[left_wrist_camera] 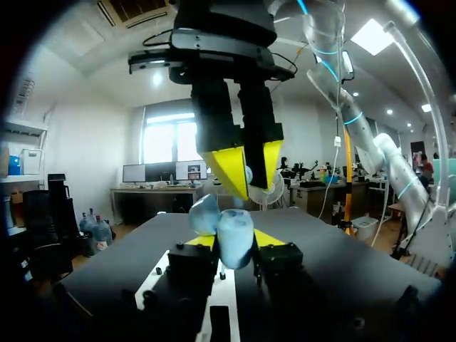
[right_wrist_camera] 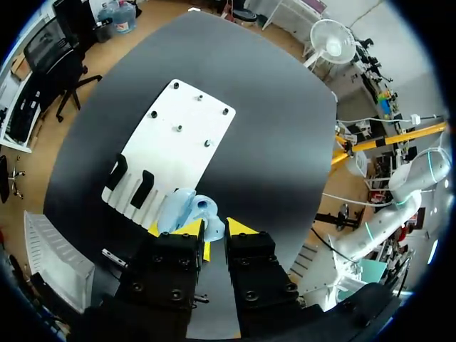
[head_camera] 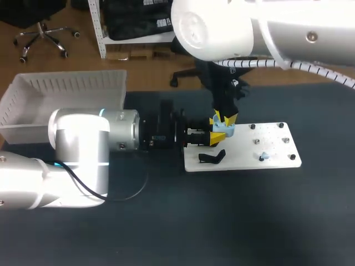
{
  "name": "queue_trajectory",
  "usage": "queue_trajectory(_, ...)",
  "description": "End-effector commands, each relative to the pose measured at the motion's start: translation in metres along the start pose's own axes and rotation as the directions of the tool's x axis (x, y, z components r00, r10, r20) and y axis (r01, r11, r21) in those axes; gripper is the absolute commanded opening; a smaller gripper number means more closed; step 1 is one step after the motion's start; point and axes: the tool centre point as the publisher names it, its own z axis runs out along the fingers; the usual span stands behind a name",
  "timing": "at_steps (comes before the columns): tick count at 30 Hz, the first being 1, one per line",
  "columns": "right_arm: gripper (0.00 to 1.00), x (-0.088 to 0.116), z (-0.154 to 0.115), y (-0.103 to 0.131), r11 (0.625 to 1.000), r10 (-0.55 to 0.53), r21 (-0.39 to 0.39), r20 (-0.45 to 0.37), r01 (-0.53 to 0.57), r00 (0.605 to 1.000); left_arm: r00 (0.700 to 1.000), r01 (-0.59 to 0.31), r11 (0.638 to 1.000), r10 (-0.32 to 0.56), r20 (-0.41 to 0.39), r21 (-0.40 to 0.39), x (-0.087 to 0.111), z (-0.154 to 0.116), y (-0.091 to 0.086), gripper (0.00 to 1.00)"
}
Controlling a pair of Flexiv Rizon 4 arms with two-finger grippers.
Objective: Pick up each earbud case from the left stands, insert the matching earbuds, close the lid, and place the case in the box.
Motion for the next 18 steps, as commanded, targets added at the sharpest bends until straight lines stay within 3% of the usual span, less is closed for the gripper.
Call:
queue_trajectory(1,0.0,-0.0005,0.0019,0.0014,1.0,0.002,0.0,-0.003,-0.002,1.0,1.0,-0.003,1.0,0.003,0.002,-0.007,0.0004,0.0002,-0.0016,0.0)
queue_trajectory(18,0.0,-0.0016,0.0057,0.0026,1.0,0.012,0.0,-0.009,-0.012,1.0,1.0,-0.003,1.0,0.003,0.002,-0.007,0.0004,0.0002,-0.0016,0.0)
